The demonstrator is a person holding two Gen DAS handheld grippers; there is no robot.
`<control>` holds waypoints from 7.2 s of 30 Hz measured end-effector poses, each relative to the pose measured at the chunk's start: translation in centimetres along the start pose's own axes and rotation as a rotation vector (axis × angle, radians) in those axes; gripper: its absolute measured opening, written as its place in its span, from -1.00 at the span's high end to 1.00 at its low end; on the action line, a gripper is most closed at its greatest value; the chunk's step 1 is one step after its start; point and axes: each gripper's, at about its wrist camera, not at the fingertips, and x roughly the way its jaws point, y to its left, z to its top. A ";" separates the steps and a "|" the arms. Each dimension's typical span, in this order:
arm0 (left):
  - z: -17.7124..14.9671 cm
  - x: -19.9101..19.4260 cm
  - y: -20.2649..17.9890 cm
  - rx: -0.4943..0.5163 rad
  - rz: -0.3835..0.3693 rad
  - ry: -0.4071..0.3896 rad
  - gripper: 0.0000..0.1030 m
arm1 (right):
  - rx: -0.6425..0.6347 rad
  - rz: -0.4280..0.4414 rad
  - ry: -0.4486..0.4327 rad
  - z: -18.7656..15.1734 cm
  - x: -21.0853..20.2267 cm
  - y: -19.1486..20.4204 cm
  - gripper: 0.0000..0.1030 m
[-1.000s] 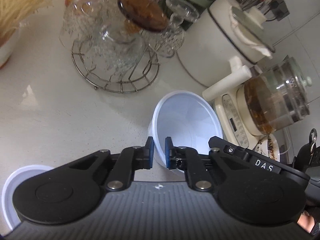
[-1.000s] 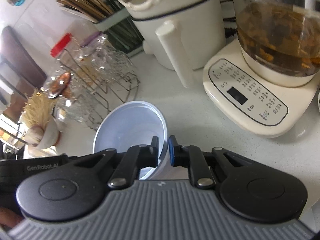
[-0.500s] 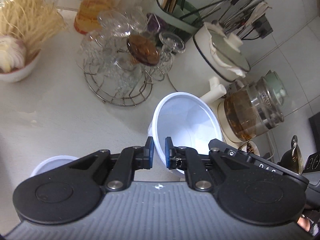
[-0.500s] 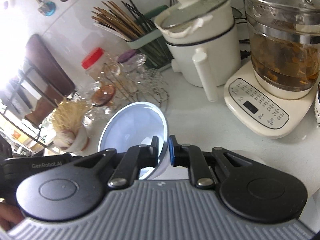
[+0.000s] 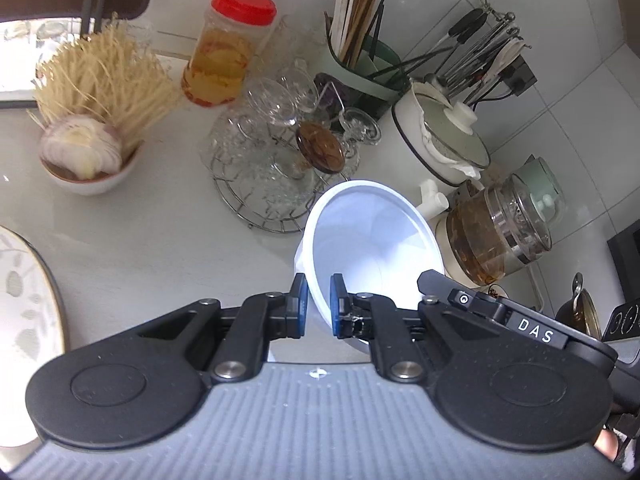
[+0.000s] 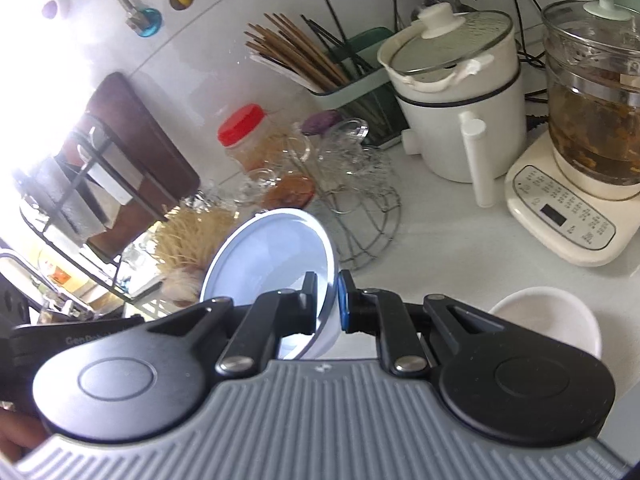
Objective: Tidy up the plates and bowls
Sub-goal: 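Carry the second bowl with both grippers and lower it into the first bowl, then open both grippers and release the nested bowl, then move both grippers toward the white ceramic bowl, then close both grippers on the rim of the white ceramic bowl, then carry the white bowl with both grippers over the translucent bowls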
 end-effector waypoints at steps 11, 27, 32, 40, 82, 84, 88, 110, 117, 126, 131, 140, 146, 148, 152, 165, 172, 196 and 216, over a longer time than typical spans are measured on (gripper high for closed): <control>-0.7 -3.9 2.9 0.031 0.026 -0.008 0.74 | -0.012 0.012 0.001 -2.3 0.2 3.8 0.74; -3.4 -4.9 7.6 -0.019 0.097 0.067 0.74 | -0.052 -0.022 0.126 -6.2 2.6 6.9 0.74; -4.3 -3.6 7.7 0.007 0.115 0.112 0.74 | -0.052 -0.061 0.154 -7.2 3.0 6.5 0.74; -5.5 -1.9 7.1 0.042 0.129 0.180 0.73 | -0.039 -0.110 0.211 -8.5 3.5 5.1 0.70; -3.5 -5.9 2.5 0.234 0.103 0.034 0.16 | -0.061 -0.083 0.046 -5.3 -1.0 6.8 0.06; -3.6 -6.4 1.8 0.265 0.097 0.015 0.16 | -0.073 -0.091 0.026 -5.3 -1.6 7.1 0.06; -3.6 -7.3 0.7 0.297 0.069 -0.011 0.16 | -0.084 -0.103 -0.020 -5.4 -3.2 7.5 0.06; -5.9 -7.0 -4.1 0.417 -0.080 -0.030 0.16 | -0.069 -0.250 -0.191 -6.7 -9.9 5.1 0.06; -5.6 -5.9 -5.9 0.450 -0.099 -0.020 0.16 | -0.065 -0.294 -0.232 -6.6 -10.6 4.1 0.06; -5.3 -3.2 -8.0 0.488 -0.109 0.039 0.15 | 0.011 -0.305 -0.216 -6.1 -10.4 1.1 0.06; -5.3 -1.4 -9.1 0.506 -0.108 0.062 0.11 | 0.055 -0.340 -0.216 -5.9 -10.4 -0.6 0.06; -5.5 2.7 -11.2 0.535 -0.111 0.114 0.08 | 0.124 -0.404 -0.191 -5.2 -10.7 -5.5 0.06; -5.3 6.2 -12.2 0.529 -0.107 0.151 0.08 | 0.218 -0.406 -0.139 -4.9 -10.0 -9.6 0.06; -5.2 7.5 -12.3 0.523 -0.104 0.170 0.07 | 0.241 -0.399 -0.127 -4.8 -9.7 -10.8 0.06; -5.1 10.5 -12.6 0.506 -0.093 0.214 0.07 | 0.292 -0.378 -0.080 -4.1 -8.6 -13.4 -0.03; -5.8 17.1 -11.6 0.393 -0.053 0.361 0.07 | 0.330 -0.327 0.090 -3.7 -3.7 -17.4 -0.06; -6.0 18.5 -11.4 0.386 -0.048 0.395 0.07 | 0.327 -0.312 0.125 -3.8 -2.0 -18.0 -0.04; -5.4 19.4 -10.9 0.386 -0.093 0.399 0.79 | 0.386 -0.281 0.138 -3.6 -0.7 -19.1 0.84; -1.8 13.0 -10.9 0.324 -0.080 0.254 0.85 | 0.321 -0.203 0.082 -1.4 -3.3 -14.5 0.85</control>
